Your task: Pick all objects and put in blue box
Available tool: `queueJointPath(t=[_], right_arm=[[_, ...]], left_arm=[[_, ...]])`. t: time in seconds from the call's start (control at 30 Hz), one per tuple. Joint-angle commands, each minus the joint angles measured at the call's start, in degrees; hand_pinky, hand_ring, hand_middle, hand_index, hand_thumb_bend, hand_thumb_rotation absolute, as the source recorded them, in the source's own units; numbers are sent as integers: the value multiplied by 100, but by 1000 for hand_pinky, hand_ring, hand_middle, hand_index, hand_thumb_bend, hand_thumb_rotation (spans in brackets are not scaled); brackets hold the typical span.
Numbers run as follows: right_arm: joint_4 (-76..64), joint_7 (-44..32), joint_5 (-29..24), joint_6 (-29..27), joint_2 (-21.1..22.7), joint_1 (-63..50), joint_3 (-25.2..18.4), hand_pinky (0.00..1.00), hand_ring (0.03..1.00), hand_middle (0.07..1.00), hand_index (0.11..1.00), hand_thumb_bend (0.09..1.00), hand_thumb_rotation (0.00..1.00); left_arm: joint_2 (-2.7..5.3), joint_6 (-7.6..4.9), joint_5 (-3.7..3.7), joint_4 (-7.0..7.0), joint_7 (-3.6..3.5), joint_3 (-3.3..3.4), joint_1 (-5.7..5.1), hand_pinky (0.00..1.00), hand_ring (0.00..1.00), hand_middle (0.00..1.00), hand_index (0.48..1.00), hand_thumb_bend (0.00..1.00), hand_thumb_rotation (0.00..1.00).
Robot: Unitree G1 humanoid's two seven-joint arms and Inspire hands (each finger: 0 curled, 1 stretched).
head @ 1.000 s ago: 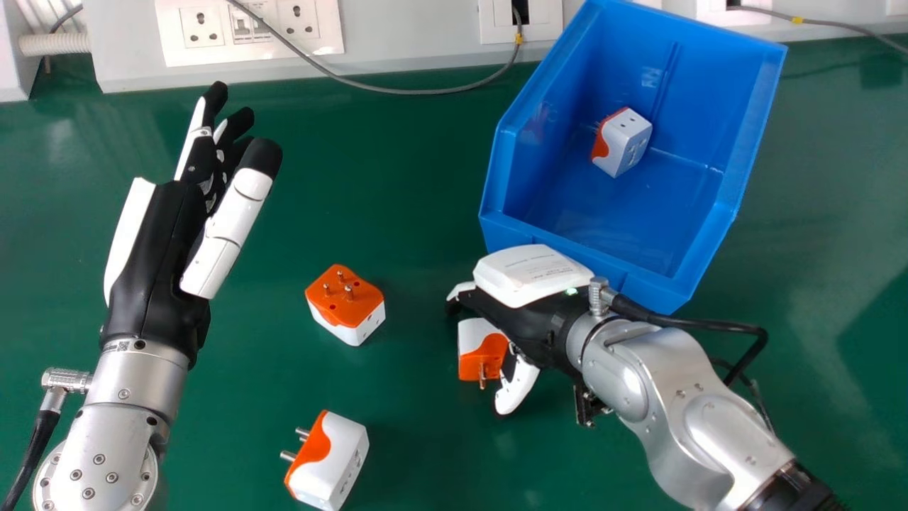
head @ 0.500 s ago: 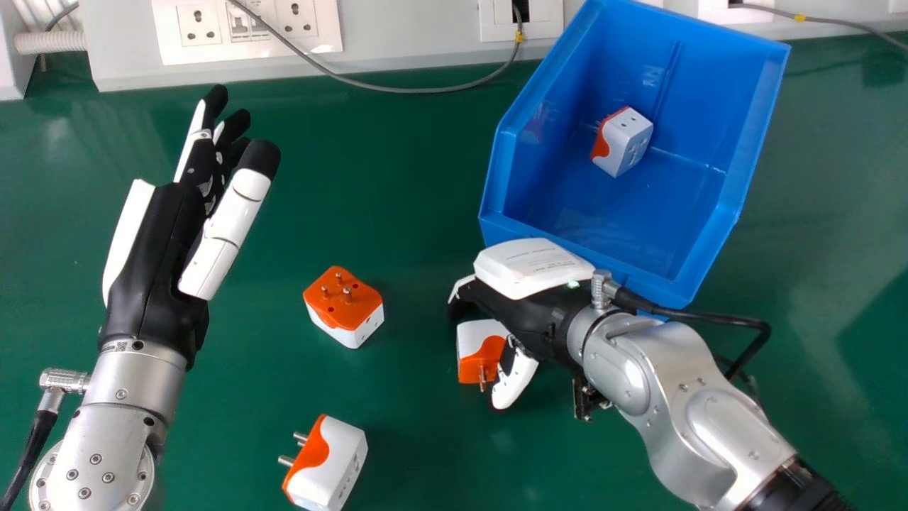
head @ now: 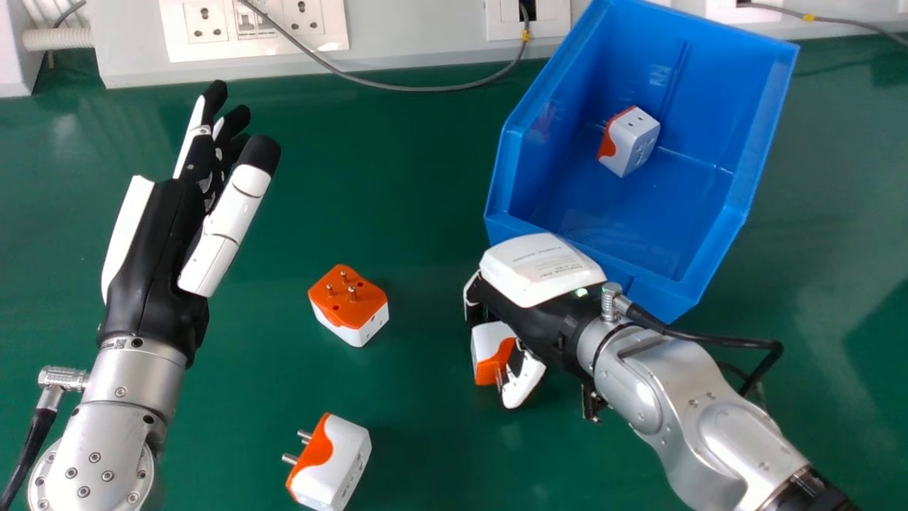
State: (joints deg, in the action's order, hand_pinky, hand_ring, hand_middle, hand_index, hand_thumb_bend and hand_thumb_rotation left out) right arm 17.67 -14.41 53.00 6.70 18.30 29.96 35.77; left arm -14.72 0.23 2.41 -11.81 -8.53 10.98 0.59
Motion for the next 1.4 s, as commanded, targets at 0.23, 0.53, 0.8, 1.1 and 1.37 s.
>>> queueJointPath(t=[0.23, 0.53, 0.8, 1.1, 1.37], right_arm=[[-21, 219, 52, -90, 118, -222, 12, 373, 469, 493, 475, 508, 0], [-36, 208, -51, -93, 96, -217, -48, 381, 470, 497, 454, 505, 0], [-216, 262, -91, 1, 34, -358, -126, 382, 473, 496, 442, 503, 0], [-511, 170, -184, 20, 0, -516, -205, 389, 470, 490, 441, 502, 0], [-843, -32, -323, 60, -36, -690, -301, 398, 471, 485, 442, 501, 0]], left_arm=[[-19, -43, 98, -129, -26, 46, 44, 860, 960, 971, 1000, 726, 880], [-35, -6, 122, -157, -18, 41, 55, 861, 960, 971, 1000, 731, 879], [-54, -16, 106, -141, -23, 42, 57, 862, 961, 972, 1000, 735, 875], [-72, -30, 112, -108, -38, 54, 74, 863, 961, 972, 1000, 730, 873], [-81, -28, 113, -74, -41, 58, 108, 863, 961, 972, 1000, 720, 871]])
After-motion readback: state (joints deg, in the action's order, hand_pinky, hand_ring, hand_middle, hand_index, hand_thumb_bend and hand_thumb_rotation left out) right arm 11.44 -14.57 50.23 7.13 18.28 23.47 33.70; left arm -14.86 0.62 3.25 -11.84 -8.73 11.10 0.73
